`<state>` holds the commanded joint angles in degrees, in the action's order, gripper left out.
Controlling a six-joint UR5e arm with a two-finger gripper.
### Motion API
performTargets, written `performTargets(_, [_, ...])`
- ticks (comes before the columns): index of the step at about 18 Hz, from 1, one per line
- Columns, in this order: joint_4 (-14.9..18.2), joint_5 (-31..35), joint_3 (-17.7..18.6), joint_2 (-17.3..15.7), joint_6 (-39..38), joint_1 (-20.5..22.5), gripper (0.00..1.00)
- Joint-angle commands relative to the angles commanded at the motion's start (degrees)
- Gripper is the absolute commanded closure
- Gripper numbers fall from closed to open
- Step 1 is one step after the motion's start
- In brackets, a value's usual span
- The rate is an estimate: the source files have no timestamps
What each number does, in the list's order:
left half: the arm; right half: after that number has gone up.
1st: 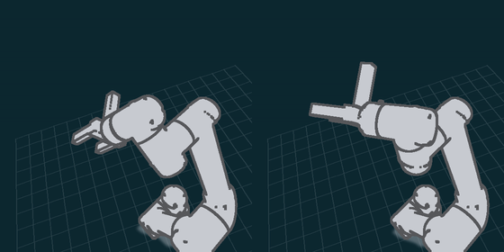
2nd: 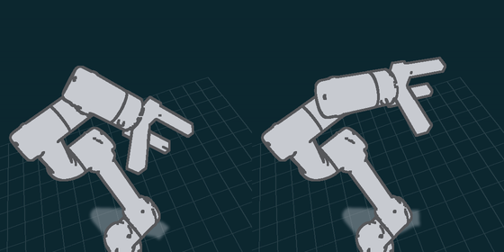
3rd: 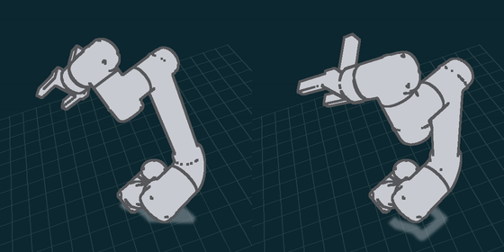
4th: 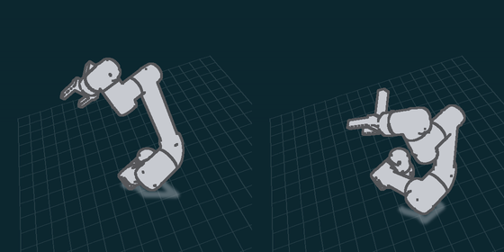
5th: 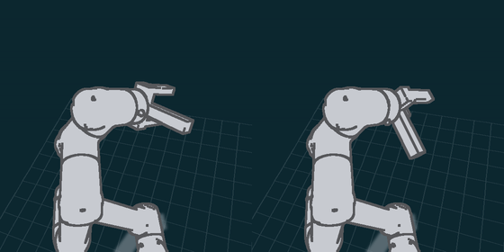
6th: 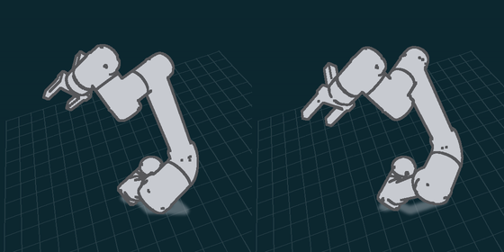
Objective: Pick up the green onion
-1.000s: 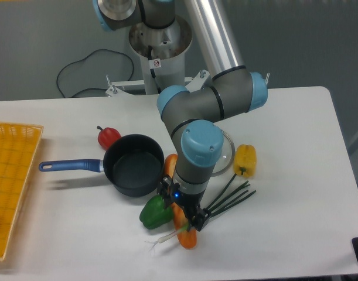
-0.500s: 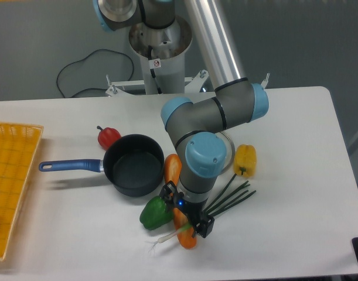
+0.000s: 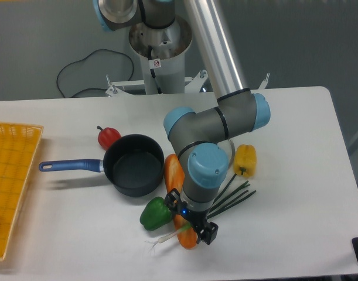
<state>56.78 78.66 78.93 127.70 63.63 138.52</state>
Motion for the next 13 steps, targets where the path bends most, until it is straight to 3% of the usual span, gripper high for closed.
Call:
performTargets(2, [-0.09, 0.00, -0.09, 0.26, 0.00, 0.00, 0.07])
performTargets(13, [-1.40, 0.09, 0.00, 1.84, -0.17, -0.44, 0.07])
